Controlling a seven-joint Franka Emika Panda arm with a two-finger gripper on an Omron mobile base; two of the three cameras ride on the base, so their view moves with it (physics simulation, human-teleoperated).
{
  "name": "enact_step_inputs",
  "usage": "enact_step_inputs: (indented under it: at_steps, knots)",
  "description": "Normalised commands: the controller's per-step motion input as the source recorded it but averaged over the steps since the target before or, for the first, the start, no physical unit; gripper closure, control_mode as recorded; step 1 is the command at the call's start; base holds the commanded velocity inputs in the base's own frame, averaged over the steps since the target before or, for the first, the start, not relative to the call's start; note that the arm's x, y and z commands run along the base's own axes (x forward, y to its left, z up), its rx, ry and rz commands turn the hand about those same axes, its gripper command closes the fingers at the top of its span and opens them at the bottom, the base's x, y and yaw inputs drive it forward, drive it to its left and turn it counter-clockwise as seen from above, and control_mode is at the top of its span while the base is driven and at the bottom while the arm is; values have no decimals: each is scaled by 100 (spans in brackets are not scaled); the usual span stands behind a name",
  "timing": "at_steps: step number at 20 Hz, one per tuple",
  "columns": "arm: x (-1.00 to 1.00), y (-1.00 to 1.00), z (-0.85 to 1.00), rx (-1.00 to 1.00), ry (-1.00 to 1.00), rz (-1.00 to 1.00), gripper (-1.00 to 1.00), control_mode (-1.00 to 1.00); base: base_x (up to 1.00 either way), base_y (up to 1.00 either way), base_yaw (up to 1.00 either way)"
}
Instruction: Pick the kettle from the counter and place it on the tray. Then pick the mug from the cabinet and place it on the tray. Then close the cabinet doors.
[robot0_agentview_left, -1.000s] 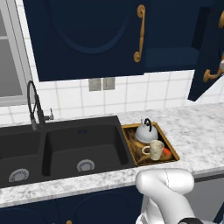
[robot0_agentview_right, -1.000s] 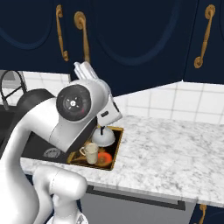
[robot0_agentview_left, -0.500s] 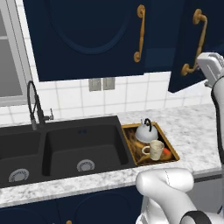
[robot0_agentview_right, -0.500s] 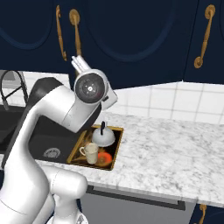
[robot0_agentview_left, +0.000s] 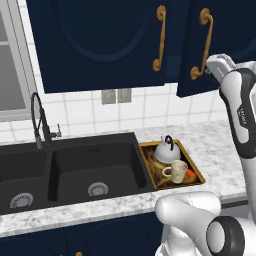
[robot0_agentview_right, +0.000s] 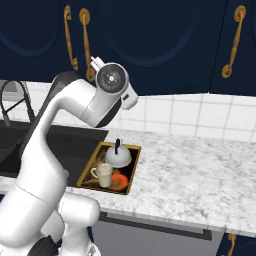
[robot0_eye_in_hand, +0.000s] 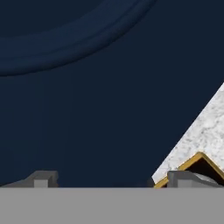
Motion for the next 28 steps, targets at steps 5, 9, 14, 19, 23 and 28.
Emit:
enact_step_inputs:
  at_steps: [5, 9, 14, 19, 23, 28]
  knots:
    - [69, 0, -17, -6, 0, -10, -100, -100, 0, 0, 0]
    - [80, 4, -10, -6, 0, -29, -100, -100, 0, 0, 0]
    - [59, 0, -15, -2, 4, -24, -100, -100, 0, 0, 0]
    - [39, -9, -22, -3, 8, -17, -100, -100, 0, 0, 0]
    - [8, -21, -25, -6, 6, -12, -100, -100, 0, 0, 0]
    - [0, -15, -16, -5, 0, -5, -100, -100, 0, 0, 0]
